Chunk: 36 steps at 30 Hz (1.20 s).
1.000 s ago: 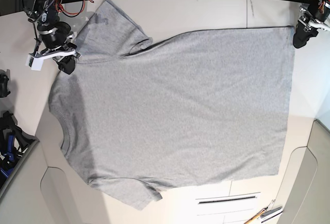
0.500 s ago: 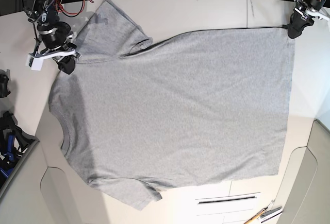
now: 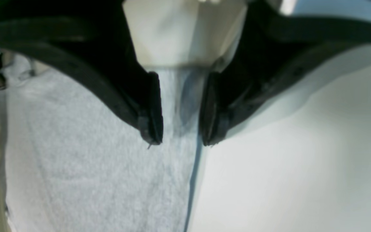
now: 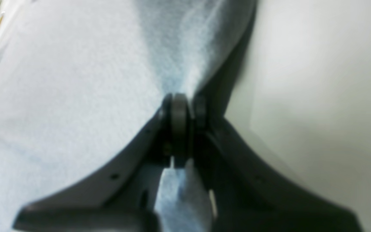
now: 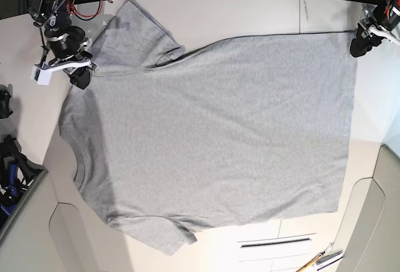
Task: Fold the T-shirt properly
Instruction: 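Move the left gripper to the hem corner and pinch both corners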
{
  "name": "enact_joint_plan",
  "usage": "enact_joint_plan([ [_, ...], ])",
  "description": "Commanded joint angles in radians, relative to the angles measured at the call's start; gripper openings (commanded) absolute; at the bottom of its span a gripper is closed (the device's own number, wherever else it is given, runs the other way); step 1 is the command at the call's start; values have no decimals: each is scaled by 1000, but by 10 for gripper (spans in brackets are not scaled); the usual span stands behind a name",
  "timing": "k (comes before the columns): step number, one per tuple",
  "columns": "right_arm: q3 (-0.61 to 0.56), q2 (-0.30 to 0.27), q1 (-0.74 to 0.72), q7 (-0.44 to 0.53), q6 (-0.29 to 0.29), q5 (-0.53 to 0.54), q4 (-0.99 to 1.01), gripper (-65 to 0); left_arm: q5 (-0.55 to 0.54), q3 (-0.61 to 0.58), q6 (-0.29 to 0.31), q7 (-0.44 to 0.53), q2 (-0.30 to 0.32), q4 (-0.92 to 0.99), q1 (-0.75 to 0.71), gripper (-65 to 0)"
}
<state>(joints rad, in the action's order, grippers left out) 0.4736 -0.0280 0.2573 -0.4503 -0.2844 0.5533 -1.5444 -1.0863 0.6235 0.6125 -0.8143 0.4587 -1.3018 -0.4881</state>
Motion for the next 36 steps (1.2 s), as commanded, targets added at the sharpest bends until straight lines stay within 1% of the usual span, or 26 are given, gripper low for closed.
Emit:
enact_joint_plan([
  [1, 2, -7, -4, 19, -11, 14, -15, -650, 96, -4, -52, -68, 2, 11, -33, -379],
  [10, 2, -7, -4, 19, -11, 14, -15, -650, 93, -6, -51, -97, 4, 11, -33, -379],
  [12, 2, -7, -4, 19, -11, 14, -15, -650, 93, -20, -46, -100, 5, 11, -33, -379],
  [14, 2, -7, -4, 19, -11, 14, -15, -650, 94, -43, -27, -111, 5, 11, -33, -379],
  [18, 2, -7, -4, 19, -11, 14, -15, -650, 95, -95, -25, -113, 5, 11, -30, -379],
  [23, 2, -7, -4, 19, -11, 14, -15, -650, 92, -97, -24, -123, 5, 11, -30, -379],
  [27, 2, -7, -5, 19, -11, 15, -15, -650, 58, -97, 12, -169, 5, 11, -31, -379],
  [29, 2, -7, -5, 19, -12, 14, -15, -650, 43, -97, 13, -185, 5, 11, -30, -379],
  [36, 2, -7, -5, 19, -11, 15, -15, -650, 34, -97, 13, -186, 5, 11, -30, -379],
])
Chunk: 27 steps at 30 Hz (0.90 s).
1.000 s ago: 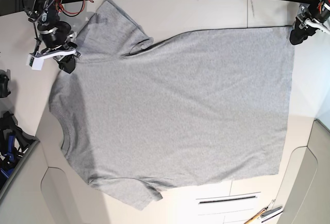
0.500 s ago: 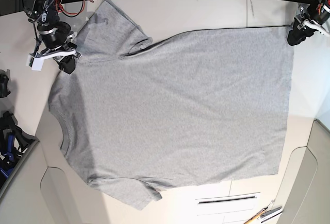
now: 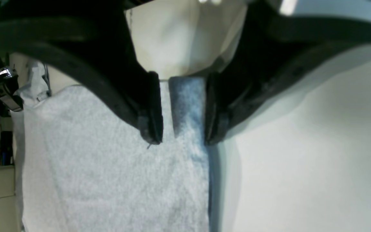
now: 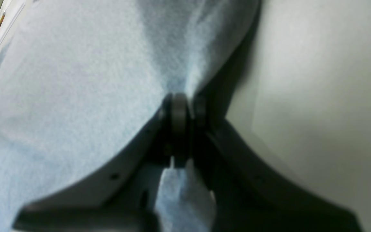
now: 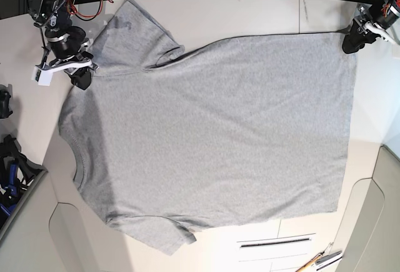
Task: Fold the T-shirt properly
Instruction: 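Move the left gripper to the hem corner and pinch both corners, then lift both held corners and pull the shirt edge taut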
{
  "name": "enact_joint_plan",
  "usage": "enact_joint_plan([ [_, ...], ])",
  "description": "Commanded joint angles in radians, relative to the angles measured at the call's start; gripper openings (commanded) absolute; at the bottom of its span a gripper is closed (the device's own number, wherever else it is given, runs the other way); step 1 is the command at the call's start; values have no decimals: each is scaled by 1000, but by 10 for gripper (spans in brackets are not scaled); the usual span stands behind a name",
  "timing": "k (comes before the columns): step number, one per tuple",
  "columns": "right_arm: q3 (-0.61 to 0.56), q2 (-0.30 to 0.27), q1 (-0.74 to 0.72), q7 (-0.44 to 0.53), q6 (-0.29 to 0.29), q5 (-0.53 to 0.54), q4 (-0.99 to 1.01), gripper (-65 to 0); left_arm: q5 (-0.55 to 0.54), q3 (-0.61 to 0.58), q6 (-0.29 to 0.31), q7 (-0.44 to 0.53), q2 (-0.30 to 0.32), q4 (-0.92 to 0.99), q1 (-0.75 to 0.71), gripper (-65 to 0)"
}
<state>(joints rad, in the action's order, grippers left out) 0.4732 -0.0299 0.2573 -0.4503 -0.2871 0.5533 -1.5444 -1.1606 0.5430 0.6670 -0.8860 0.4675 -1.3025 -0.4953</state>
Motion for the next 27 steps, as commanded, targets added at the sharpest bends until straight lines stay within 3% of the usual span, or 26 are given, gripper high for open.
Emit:
enact_joint_plan([
  [1, 2, -5, -5, 19, -9, 15, -15, -650, 102, -16, -41, -116, -4, 12, -23, -379],
  [11, 2, -5, -5, 19, -9, 15, -15, -650, 67, -16, -19, -116, -4, 11, -17, -390],
  [17, 2, -6, -4, 19, -9, 14, -15, -650, 42, -14, -19, -112, -4, 11, -2, -639],
  [18, 2, -6, -4, 8, -9, 14, -15, -650, 42, -10, -19, -106, -4, 11, 0, -650],
  [22, 4, -6, -4, -68, -9, 14, -34, -650, 35, 32, -17, -95, -2, 0, -1, -650],
  [27, 9, -6, 9, -90, -9, -1, -99, -650, 34, 116, 7, -112, -2, -46, -7, -650],
])
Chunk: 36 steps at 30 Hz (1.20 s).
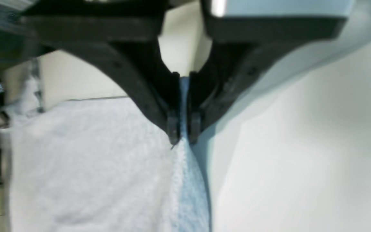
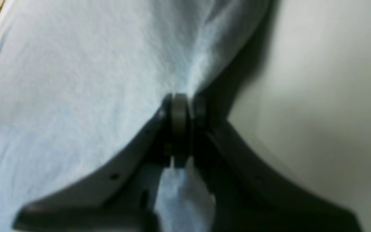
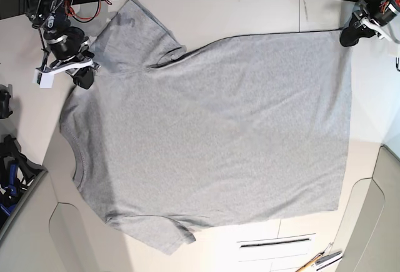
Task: Fold the T-shirt properly
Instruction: 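Lift both held corners and pull the shirt edge taut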
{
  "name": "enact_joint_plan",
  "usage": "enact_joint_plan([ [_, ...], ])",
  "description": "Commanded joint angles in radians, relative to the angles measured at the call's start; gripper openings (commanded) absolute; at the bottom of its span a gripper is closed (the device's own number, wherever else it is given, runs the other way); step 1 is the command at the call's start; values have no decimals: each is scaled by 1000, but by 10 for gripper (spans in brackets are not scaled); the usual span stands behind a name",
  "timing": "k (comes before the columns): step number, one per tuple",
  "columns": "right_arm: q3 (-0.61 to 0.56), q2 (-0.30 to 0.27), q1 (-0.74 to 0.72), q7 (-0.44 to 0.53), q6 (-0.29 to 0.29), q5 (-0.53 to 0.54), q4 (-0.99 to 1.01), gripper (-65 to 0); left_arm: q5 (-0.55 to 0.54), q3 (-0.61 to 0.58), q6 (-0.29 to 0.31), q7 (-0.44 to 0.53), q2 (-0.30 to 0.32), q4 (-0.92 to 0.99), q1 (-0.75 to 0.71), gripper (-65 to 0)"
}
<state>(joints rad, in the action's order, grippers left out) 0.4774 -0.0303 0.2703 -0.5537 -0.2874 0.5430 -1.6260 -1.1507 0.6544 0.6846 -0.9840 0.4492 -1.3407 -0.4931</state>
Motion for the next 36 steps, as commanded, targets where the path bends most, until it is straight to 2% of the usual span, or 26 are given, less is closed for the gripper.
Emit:
enact_joint_plan([
  [1, 7, -6, 2, 4, -9, 6, -36, -650, 24, 16, -10, -17, 17, -16, -10, -650],
  [8, 7, -9, 66, -49, -8, -25, -173, -650, 0, 23, -8, -42, 29, -27, -12, -650],
  [15, 19, -16, 172, -67, -8, -32, -285, -650, -16, 23, 0, -61, 67, -27, -12, -650],
  [30, 106, -36, 303, -139, -8, 7, -331, -650, -22, 27, 9, -95, 131, -27, -11, -650],
  [36, 106, -36, 312, -140, -8, 11, -331, -650, -100, 27, 14, -98, 135, -27, -11, -650],
])
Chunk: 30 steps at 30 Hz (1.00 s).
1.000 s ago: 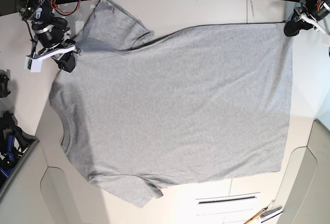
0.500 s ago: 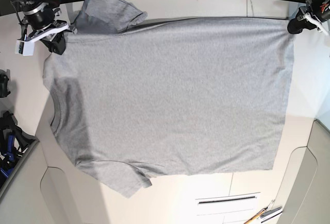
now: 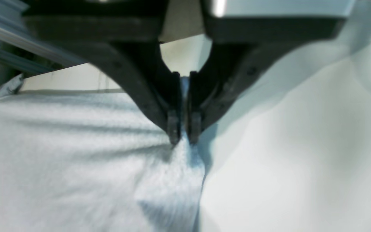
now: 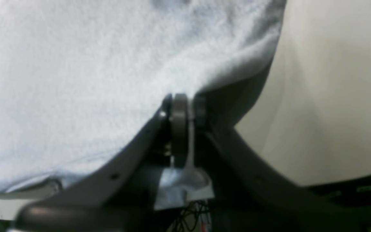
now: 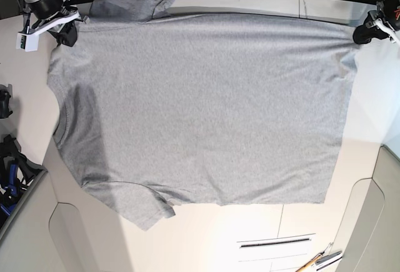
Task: Fold the T-shirt properly
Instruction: 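Lift both held corners and pull the shirt edge taut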
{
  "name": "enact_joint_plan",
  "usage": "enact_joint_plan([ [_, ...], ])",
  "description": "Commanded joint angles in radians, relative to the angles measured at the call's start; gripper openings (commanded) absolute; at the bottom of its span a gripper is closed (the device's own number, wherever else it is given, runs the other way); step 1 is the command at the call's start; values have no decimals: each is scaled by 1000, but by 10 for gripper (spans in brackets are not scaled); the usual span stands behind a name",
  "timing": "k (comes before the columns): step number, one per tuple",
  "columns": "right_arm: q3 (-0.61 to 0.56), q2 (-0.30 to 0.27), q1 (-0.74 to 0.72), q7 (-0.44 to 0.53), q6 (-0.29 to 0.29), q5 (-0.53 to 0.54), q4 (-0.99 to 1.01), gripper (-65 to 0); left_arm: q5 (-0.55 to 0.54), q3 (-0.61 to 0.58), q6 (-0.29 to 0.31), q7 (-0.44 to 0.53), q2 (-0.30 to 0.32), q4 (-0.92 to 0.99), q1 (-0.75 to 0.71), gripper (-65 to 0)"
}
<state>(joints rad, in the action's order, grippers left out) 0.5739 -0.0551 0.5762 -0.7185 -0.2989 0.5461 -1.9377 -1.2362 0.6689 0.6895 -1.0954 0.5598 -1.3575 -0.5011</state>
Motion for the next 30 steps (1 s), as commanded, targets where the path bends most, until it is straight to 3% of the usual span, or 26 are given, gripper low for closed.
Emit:
enact_joint_plan([
  [1, 10, -11, 1, 26, 3, 18, -19, -650, -29, 13, 9, 14, 25, -11, -3, -650],
  [20, -19, -12, -198, 30, 3, 14, -15, -650, -59, 8, 9, 14, 25, -10, 182, -650],
  [30, -73, -17, -294, 64, 4, -54, 103, -650, 32, -21, 9, 71, 25, -10, 244, -650],
])
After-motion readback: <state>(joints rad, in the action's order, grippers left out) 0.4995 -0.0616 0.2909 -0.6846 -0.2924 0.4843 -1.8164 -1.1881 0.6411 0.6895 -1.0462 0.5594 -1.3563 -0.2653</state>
